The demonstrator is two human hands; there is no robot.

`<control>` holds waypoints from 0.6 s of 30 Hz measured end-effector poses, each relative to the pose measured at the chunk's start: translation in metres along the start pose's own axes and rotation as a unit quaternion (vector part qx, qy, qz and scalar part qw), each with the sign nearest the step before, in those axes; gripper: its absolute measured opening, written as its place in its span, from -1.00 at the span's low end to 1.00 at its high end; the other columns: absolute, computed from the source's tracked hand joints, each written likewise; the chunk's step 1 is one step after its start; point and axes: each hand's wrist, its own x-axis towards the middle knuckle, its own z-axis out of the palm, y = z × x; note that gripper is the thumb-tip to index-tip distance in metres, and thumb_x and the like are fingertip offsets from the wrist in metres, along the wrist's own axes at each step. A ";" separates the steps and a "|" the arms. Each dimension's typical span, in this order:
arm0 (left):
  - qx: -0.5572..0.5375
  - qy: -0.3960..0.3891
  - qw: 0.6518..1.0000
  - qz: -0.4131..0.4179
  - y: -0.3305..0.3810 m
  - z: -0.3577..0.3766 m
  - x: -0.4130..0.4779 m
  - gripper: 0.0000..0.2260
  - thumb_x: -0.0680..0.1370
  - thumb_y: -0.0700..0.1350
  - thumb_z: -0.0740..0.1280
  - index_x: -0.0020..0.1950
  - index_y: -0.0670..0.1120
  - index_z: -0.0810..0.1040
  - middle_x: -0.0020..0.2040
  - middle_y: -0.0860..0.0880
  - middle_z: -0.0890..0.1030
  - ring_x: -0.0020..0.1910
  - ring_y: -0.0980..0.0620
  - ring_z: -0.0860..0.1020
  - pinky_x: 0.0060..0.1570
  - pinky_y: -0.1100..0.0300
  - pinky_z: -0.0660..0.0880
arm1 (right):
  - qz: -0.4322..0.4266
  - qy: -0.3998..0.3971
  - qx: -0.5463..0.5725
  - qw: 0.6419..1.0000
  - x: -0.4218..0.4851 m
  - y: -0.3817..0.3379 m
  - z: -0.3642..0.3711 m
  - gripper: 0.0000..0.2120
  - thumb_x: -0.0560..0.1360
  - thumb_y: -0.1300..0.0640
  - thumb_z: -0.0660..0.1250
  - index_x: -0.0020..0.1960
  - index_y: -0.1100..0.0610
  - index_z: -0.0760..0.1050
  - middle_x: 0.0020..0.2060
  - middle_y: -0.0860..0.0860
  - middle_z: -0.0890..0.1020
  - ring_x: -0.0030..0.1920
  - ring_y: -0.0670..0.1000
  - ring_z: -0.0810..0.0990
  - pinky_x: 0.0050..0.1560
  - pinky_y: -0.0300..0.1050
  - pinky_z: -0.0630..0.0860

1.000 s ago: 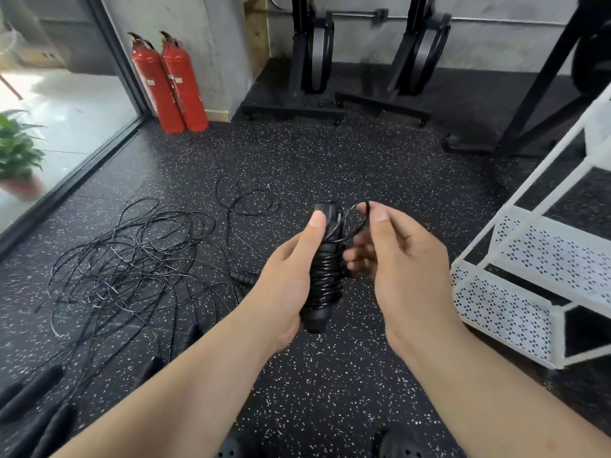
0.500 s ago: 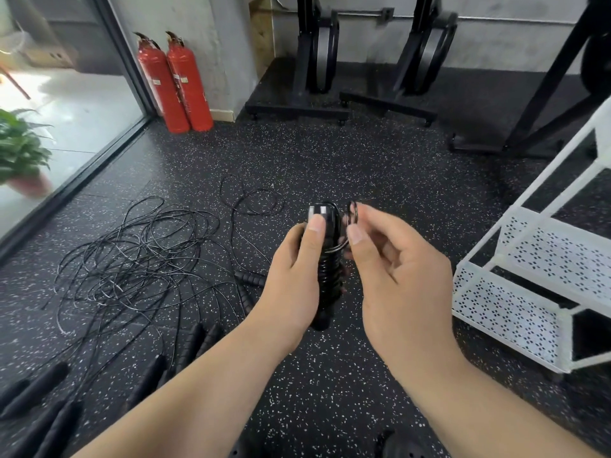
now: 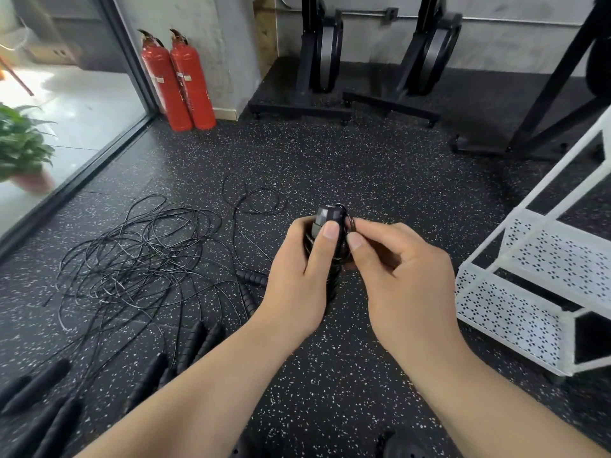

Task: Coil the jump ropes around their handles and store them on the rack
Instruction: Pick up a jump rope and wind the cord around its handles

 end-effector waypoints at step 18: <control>0.074 -0.026 0.996 0.041 0.002 -0.006 0.000 -0.66 0.66 0.26 0.16 0.27 0.10 0.51 0.01 0.32 0.65 -0.02 0.25 0.62 -0.06 0.41 0.46 | 0.342 -0.104 0.407 0.841 0.015 0.001 -0.007 -0.76 0.39 0.18 0.59 0.06 0.16 0.74 -0.16 0.08 0.74 -0.26 -0.04 0.65 -0.23 -0.19 0.63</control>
